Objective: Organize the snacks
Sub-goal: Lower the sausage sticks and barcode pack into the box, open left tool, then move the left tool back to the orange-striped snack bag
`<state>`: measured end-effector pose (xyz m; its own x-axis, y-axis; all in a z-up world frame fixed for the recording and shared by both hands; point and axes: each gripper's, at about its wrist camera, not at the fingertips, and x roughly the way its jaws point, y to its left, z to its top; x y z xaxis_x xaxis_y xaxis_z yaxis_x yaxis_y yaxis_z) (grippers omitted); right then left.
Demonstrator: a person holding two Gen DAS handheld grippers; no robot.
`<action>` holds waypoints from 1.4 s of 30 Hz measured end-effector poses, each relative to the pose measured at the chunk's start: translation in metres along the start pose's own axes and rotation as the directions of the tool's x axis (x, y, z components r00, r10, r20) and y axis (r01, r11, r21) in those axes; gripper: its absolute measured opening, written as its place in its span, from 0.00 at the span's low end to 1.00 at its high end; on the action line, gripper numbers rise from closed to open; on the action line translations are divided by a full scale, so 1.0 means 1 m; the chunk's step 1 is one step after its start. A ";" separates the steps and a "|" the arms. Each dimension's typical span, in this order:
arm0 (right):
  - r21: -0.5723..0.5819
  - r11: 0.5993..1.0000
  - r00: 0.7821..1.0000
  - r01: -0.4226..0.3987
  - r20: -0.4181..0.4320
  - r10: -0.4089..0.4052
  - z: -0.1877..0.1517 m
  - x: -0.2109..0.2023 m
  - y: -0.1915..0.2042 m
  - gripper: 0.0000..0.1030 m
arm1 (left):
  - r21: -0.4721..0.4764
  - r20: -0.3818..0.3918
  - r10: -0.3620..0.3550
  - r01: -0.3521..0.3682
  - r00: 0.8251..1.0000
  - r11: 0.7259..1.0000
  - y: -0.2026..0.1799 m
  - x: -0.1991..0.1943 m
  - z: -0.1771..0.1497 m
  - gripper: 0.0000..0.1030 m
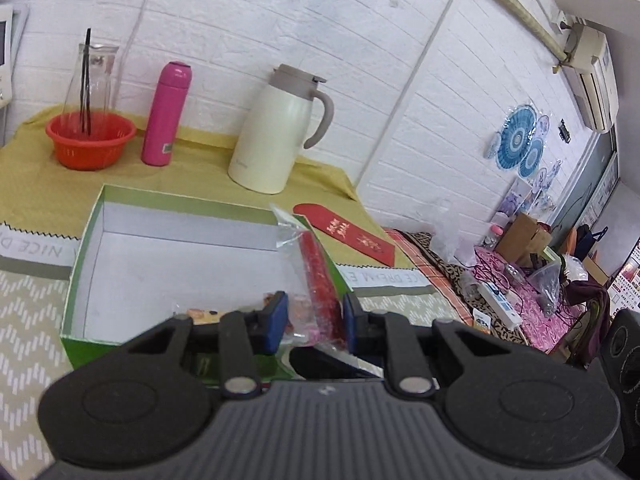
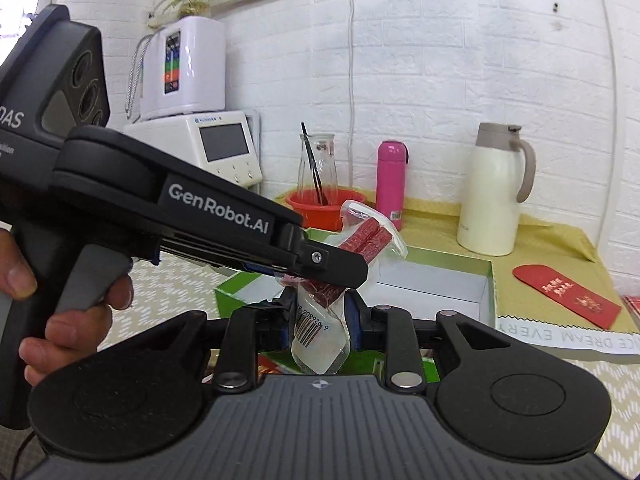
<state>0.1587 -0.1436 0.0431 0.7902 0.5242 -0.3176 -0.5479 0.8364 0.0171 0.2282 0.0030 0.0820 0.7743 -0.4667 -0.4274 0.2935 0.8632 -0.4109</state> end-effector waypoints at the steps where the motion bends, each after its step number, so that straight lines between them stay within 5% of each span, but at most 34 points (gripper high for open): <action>1: 0.009 1.000 1.000 -0.005 -0.015 0.006 0.000 0.009 -0.003 0.46 | -0.006 -0.007 0.003 -0.003 1.000 1.000 0.006 0.007 0.002 0.17; 14: 0.088 0.996 0.993 -0.009 -0.116 0.019 -0.007 0.073 -0.029 0.51 | -0.067 -0.053 0.014 -0.017 0.998 0.998 0.054 0.067 0.009 0.21; 15: 0.083 0.996 0.993 -0.011 -0.119 0.021 -0.008 0.075 -0.029 0.60 | -0.076 -0.055 0.020 -0.024 0.998 0.997 0.057 0.068 0.009 0.25; 17: 0.051 0.999 0.995 -0.004 -0.103 0.010 -0.009 0.075 -0.026 0.76 | -0.110 -0.047 0.036 -0.041 0.998 0.993 0.063 0.065 0.007 0.61; 18: 0.029 1.000 0.995 0.001 -0.101 0.002 -0.010 0.073 -0.024 0.94 | -0.128 -0.030 0.047 -0.050 0.998 0.990 0.065 0.062 0.006 0.62; 19: 0.009 1.000 0.995 0.005 -0.101 -0.004 -0.011 0.072 -0.024 1.00 | -0.129 -0.028 0.063 -0.066 0.998 0.989 0.066 0.060 0.006 0.66; 24: -0.012 1.000 0.997 0.021 -0.075 -0.021 -0.017 0.062 -0.021 1.00 | -0.051 -0.029 0.244 -0.245 0.969 0.968 0.063 0.054 0.006 0.70; 28: 0.000 0.999 0.996 0.051 -0.075 -0.051 -0.018 0.058 -0.022 1.00 | -0.044 -0.024 0.284 -0.285 0.959 0.958 0.063 0.044 0.001 0.85; 36: 0.031 0.996 0.996 0.078 -0.048 -0.077 -0.007 0.028 -0.020 1.00 | -0.005 0.055 0.337 -0.337 0.940 0.941 0.044 0.008 -0.001 0.85; 42: 0.010 0.996 0.996 0.086 -0.031 -0.086 -0.005 -0.004 -0.010 1.00 | -0.003 0.078 0.326 -0.327 0.942 0.945 0.026 -0.028 -0.005 0.85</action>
<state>0.1596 -0.1549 0.0397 0.8255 0.4452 -0.3469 -0.4749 0.8801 -0.0006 0.2111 0.0374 0.0798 0.8691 -0.1434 -0.4734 0.0227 0.9676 -0.2514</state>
